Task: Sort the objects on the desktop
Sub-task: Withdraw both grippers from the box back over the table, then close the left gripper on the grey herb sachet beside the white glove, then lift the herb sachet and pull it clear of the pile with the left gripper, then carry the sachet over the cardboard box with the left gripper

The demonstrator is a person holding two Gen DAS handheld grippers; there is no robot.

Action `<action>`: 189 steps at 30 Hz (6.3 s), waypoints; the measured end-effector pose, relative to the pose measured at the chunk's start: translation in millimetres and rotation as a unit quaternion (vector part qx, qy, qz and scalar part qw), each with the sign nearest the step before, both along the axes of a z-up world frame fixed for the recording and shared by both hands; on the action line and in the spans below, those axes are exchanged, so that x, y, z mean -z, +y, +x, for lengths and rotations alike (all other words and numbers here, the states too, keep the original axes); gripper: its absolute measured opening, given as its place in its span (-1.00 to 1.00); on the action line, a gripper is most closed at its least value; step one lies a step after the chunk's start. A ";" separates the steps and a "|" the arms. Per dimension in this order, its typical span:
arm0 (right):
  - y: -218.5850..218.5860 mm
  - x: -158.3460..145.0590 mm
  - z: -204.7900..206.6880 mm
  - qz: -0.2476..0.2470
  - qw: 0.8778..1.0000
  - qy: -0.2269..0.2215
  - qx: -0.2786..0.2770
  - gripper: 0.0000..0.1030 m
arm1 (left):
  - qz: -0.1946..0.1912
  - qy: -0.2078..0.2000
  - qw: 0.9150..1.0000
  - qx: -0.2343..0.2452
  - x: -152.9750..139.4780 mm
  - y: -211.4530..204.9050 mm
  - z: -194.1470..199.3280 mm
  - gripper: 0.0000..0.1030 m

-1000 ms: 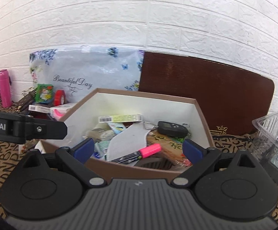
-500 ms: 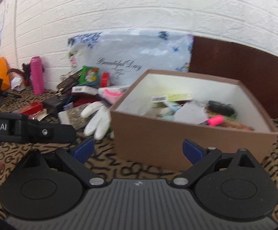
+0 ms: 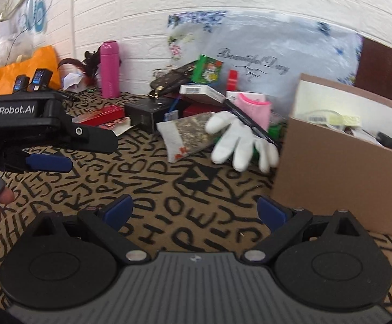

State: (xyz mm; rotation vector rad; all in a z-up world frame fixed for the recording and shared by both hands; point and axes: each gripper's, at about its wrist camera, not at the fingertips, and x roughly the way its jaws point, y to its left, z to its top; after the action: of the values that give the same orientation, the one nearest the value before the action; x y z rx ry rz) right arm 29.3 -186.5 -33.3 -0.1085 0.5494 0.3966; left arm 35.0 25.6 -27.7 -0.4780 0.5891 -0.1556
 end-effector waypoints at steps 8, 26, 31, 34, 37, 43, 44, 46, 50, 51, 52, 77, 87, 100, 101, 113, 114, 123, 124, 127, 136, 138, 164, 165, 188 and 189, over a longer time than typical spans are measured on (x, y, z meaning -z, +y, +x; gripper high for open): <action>31.2 1.7 25.7 0.007 1.000 0.003 -0.022 0.86 | 0.000 -0.003 1.000 0.018 7.7 19.3 30.8 0.95; 60.9 42.0 102.2 -0.013 0.999 0.031 -0.019 0.61 | -0.038 0.029 0.995 0.093 37.9 7.0 136.1 0.54; 66.0 49.3 123.2 -0.007 0.999 0.036 -0.017 0.53 | -0.044 0.038 0.993 0.100 46.8 -0.2 159.0 0.29; 68.9 51.3 133.6 -0.002 0.999 0.036 -0.019 0.45 | -0.051 0.043 0.993 0.100 51.7 -2.5 167.7 0.26; 70.2 51.2 143.5 0.004 0.999 0.033 -0.020 0.34 | -0.052 0.044 0.993 0.097 54.8 -3.2 172.6 0.26; 66.9 51.9 155.4 0.020 0.999 0.032 -0.009 -0.07 | -0.057 0.045 0.992 0.105 58.4 -3.4 176.3 -0.14; 66.2 51.8 156.0 0.023 0.999 0.034 -0.011 -0.16 | -0.055 0.043 0.992 0.105 58.0 -4.3 175.4 -0.17; 66.1 51.4 154.8 0.024 0.999 0.032 -0.013 -0.27 | -0.043 0.038 0.993 0.107 55.9 -7.4 172.4 -0.23; 65.0 49.4 149.6 0.028 0.999 0.031 -0.013 -0.35 | -0.029 0.036 0.994 0.103 50.5 -10.3 161.3 -0.27; 64.3 48.7 147.6 0.030 0.999 0.033 -0.014 -0.35 | -0.028 0.038 0.994 0.103 49.5 -10.3 157.8 -0.28; 63.7 47.9 144.8 0.032 0.999 0.035 -0.016 -0.37 | -0.028 0.038 0.994 0.103 48.4 -10.2 153.4 -0.28; 5.7 41.3 -40.9 0.023 0.993 0.080 -0.089 -0.49 | 0.031 0.079 0.984 0.155 40.9 -58.4 -32.1 -0.38; -24.9 38.5 -78.0 0.020 0.997 0.067 -0.045 -0.45 | 0.084 0.058 0.983 0.152 28.8 -77.0 -57.4 0.04; -11.6 36.7 -66.4 -0.007 0.998 0.045 -0.048 0.48 | 0.112 0.036 0.986 0.119 9.1 -63.8 -36.9 0.35; -9.1 36.6 -63.8 -0.008 0.998 0.045 -0.049 0.48 | 0.115 0.039 0.985 0.121 9.8 -63.2 -31.9 0.35; 15.3 37.2 -31.0 -0.011 0.998 0.037 -0.058 0.48 | 0.126 0.060 0.975 0.173 16.5 -67.0 16.5 0.35; 16.7 37.9 -28.0 -0.011 0.997 0.039 -0.059 0.48 | 0.129 0.061 0.974 0.178 17.7 -68.7 20.1 0.35; 20.8 47.4 -11.6 0.020 0.996 0.063 -0.065 0.24 | 0.125 0.072 0.972 0.184 28.7 -69.3 29.3 0.20; 19.5 47.5 -11.6 0.028 0.995 0.066 -0.068 0.12 | 0.126 0.071 0.972 0.183 28.6 -69.7 28.3 0.16; 21.4 46.3 -13.7 0.027 0.995 0.068 -0.075 -0.03 | 0.133 0.068 0.973 0.178 25.6 -72.6 24.7 0.05; 12.9 38.3 -31.0 0.038 0.994 0.061 -0.079 -0.29 | 0.139 0.042 0.974 0.172 9.4 -82.4 -0.9 -0.14; 8.5 33.9 -38.3 0.040 0.995 0.051 -0.078 -0.29 | 0.136 0.035 0.975 0.174 2.3 -85.2 -8.7 -0.14; -130.8 -86.2 -46.6 0.042 0.988 -0.144 0.035 -0.31 | 0.104 -0.156 0.948 0.257 -131.7 -243.0 16.8 -0.14; -137.6 -88.9 -41.5 0.038 0.988 -0.147 0.039 -0.31 | 0.102 -0.156 0.947 0.260 -133.9 -251.5 23.5 -0.14; -253.1 -62.6 109.0 -0.048 0.993 -0.065 0.086 -0.24 | 0.074 -0.059 0.949 0.300 -71.4 -367.1 182.4 0.46; -255.1 -57.9 116.7 -0.055 0.992 -0.051 0.100 -0.19 | 0.074 -0.040 0.949 0.303 -66.9 -367.8 187.3 0.55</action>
State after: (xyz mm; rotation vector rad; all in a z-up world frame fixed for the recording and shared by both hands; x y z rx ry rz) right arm 146.0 -441.6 24.6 -0.1781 0.4753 0.1646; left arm 222.3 -342.2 39.1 -0.1302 0.6484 -0.7082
